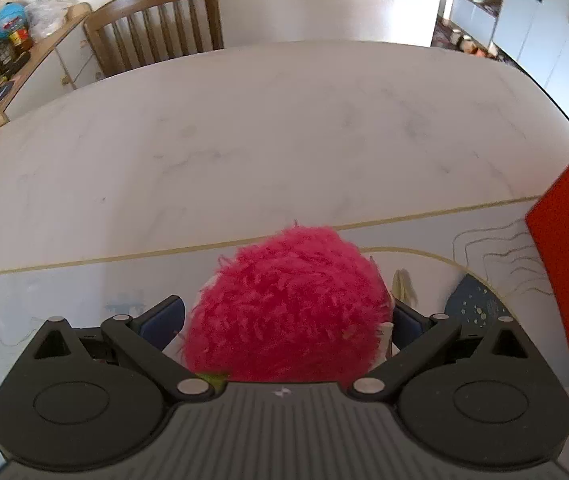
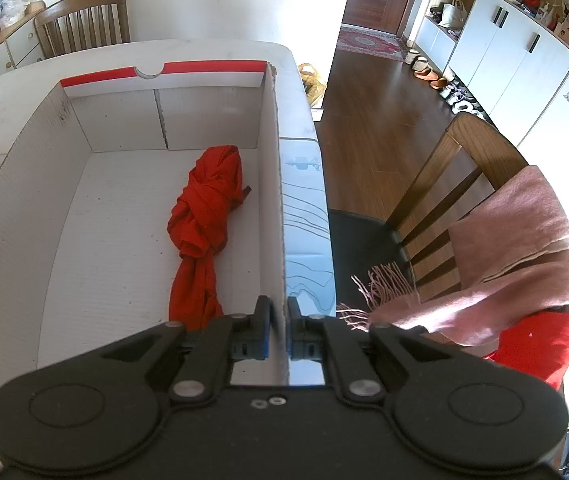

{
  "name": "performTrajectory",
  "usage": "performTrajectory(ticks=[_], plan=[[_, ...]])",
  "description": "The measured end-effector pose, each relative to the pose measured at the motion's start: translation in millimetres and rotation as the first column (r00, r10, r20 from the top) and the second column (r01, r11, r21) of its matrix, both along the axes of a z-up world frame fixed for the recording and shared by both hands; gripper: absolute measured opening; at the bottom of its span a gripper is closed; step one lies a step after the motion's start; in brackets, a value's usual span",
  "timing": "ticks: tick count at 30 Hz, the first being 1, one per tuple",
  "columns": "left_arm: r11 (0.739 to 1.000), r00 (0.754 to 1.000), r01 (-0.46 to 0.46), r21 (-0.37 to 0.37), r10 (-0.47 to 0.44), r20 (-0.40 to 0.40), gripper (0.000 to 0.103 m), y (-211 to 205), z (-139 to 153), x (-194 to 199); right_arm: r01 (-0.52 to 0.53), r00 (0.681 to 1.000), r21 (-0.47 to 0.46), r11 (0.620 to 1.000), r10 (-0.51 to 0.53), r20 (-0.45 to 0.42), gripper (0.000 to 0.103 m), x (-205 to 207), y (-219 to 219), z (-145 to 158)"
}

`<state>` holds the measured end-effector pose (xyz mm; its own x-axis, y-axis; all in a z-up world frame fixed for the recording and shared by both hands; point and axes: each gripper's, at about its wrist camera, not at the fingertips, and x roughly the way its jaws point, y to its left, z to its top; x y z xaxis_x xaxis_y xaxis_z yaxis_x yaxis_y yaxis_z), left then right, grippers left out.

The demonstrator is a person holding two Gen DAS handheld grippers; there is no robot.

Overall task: Organize objects
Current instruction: 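Return the left gripper to the pile and grasp the pink fluffy ball, then carry the pink fluffy ball into the box and release it beside the scarf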

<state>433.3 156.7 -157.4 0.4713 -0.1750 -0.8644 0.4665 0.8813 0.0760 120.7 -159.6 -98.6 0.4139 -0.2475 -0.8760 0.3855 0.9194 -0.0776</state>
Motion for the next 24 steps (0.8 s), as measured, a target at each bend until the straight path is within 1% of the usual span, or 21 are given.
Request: performTrajectory(ticks=[5, 7, 8, 11, 14, 18, 24], plan=[[1.000, 1.000, -0.026, -0.005, 0.026, 0.016, 0.101, 0.5, 2.8, -3.2, 0.000, 1.000, 0.000, 1.000, 0.000, 0.000, 0.006, 0.0, 0.0, 0.0], [1.000, 0.999, -0.028, -0.014, 0.028, 0.021, 0.092, -0.5, 4.6, -6.8, -0.002, 1.000, -0.001, 1.000, 0.002, 0.000, 0.006, -0.1, 0.2, -0.1], [1.000, 0.999, -0.026, -0.017, 0.027, 0.021, 0.084, -0.6, 5.5, -7.7, -0.003, 1.000, -0.001, 1.000, 0.003, 0.000, 0.006, 0.0, 0.3, -0.1], [1.000, 0.999, -0.013, -0.003, 0.013, 0.034, 0.080, -3.1, 9.0, -12.5, -0.006, 1.000, -0.002, 1.000, 0.006, 0.001, 0.006, -0.2, 0.6, -0.5], [1.000, 0.999, -0.006, -0.001, 0.006, 0.052, 0.079, -4.0, 15.7, -18.1, -0.012, 1.000, -0.006, 1.000, 0.012, 0.000, 0.006, 0.0, 1.4, -0.9], [1.000, 0.999, -0.008, -0.015, 0.009, 0.050, 0.079, -4.9, 29.8, -24.1, -0.017, 1.000, -0.003, 1.000, 0.017, 0.001, 0.006, -0.7, -0.4, -0.3], [0.998, 0.999, 0.028, -0.050, -0.026, 0.043, 0.079, -10.1, 55.8, -43.3, -0.027, 1.000, -0.003, 1.000, 0.027, 0.002, 0.006, -1.5, -0.8, -0.1]])
